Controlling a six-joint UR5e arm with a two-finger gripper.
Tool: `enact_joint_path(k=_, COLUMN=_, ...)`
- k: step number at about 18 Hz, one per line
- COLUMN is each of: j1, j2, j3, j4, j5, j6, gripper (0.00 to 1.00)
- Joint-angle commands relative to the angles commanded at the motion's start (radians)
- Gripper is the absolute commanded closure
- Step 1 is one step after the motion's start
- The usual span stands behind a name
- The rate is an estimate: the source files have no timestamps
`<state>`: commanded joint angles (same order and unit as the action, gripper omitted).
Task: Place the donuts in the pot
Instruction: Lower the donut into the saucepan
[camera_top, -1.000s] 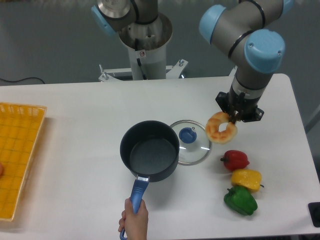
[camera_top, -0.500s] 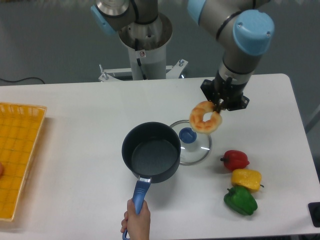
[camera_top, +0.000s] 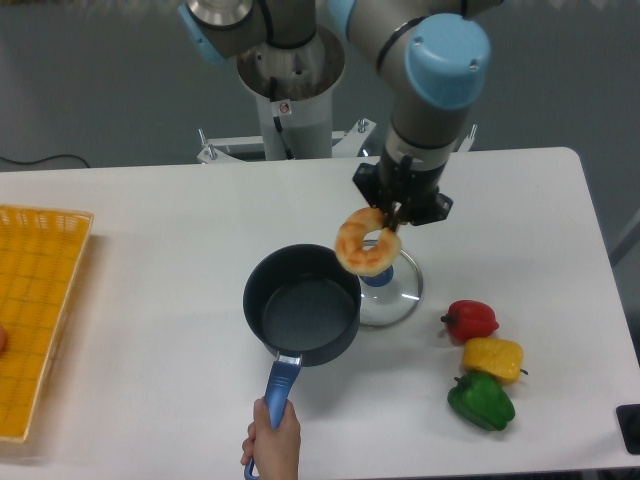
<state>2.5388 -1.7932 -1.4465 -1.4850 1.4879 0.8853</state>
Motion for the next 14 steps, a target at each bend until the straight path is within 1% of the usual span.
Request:
enact_joint_path(k=6, j1=-0.069, j2=-0.04, j3=0.0, j4=0.078, j5=0.009, j6=-0.109, gripper=0.89)
enact_joint_path(k=8, j1=-0.087, j2=-0.061, j3=0.0, j4=0.103, j5=0.021, j6=-0.138, gripper=0.89)
enact_joint_path(k=14, j1=-0.107, j2=-0.081, j3=-0.002, j4=0.118, j5=0.034, j6=-0.158, gripper=0.88)
